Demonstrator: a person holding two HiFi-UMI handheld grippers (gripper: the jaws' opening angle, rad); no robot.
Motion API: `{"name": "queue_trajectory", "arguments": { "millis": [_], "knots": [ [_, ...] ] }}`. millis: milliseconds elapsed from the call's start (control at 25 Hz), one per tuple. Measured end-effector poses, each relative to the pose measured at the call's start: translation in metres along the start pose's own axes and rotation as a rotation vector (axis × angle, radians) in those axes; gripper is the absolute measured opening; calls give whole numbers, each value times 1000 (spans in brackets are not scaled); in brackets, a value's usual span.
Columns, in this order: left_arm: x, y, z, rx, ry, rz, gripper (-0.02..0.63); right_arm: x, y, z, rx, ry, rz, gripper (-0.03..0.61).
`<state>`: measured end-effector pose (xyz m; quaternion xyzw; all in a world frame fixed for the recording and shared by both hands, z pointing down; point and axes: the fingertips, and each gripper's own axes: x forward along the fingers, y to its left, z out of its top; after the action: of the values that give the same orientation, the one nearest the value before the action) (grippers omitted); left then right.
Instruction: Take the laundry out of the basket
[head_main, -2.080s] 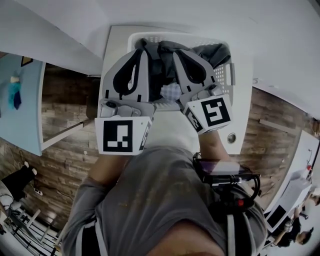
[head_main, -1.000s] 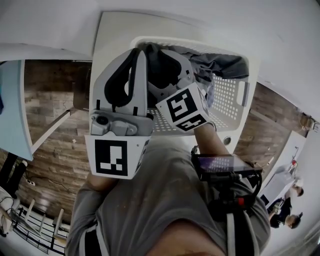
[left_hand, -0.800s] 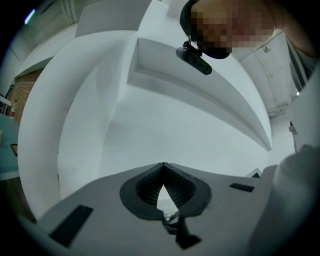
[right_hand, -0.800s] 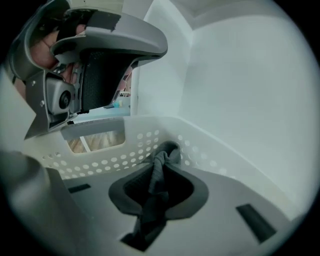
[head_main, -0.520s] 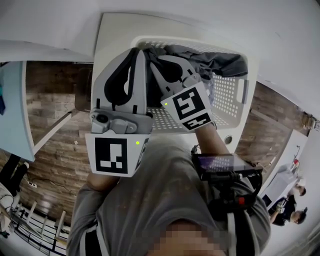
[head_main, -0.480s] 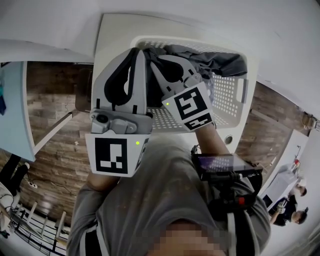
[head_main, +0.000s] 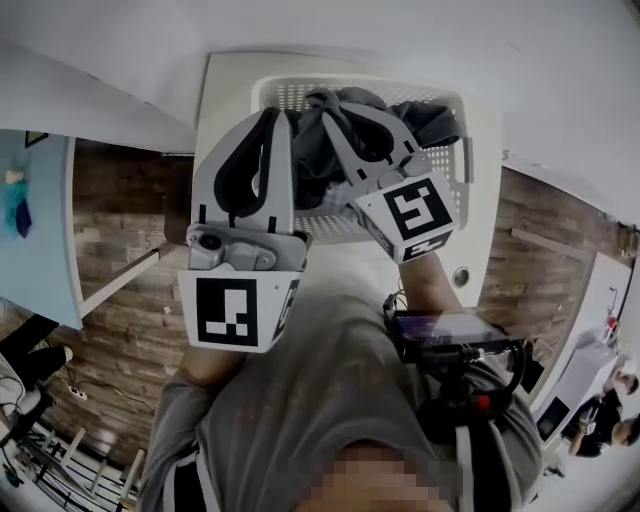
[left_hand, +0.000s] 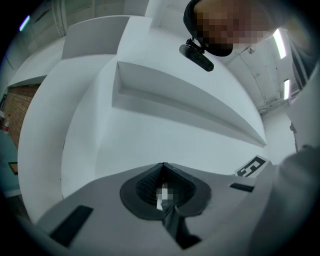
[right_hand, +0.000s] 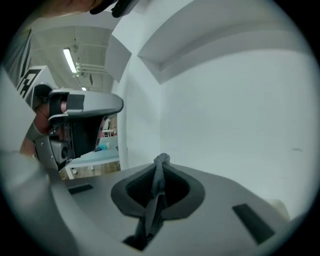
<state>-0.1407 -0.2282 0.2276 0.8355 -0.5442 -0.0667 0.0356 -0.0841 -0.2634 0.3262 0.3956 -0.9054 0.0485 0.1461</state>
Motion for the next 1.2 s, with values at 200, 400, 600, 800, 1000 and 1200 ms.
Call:
{"name": "queue_trajectory", "arguments": {
  "millis": [200,400,600,800,1000,1200],
  "knots": [
    [-17,-21,15,12,-26,-7,8,-36,-18,26,29,-85,-61,23],
    [-34,-40,30,37,-51,-16,8,-69,-32,52,51,-170,-114,21],
    [-49,-57,37,46,-50,-39,8,-98,-34,71,78,-232,-134,21],
    [-57,-80,46,62,-74,-55,8,-134,-42,93,110,-307,-137,21],
    [-66,-81,45,65,-91,-71,8,-154,-37,119,90,-376,-150,21],
    [-77,-95,54,62,-115,-95,8,-192,-31,148,74,-437,-171,21]
  ]
}}
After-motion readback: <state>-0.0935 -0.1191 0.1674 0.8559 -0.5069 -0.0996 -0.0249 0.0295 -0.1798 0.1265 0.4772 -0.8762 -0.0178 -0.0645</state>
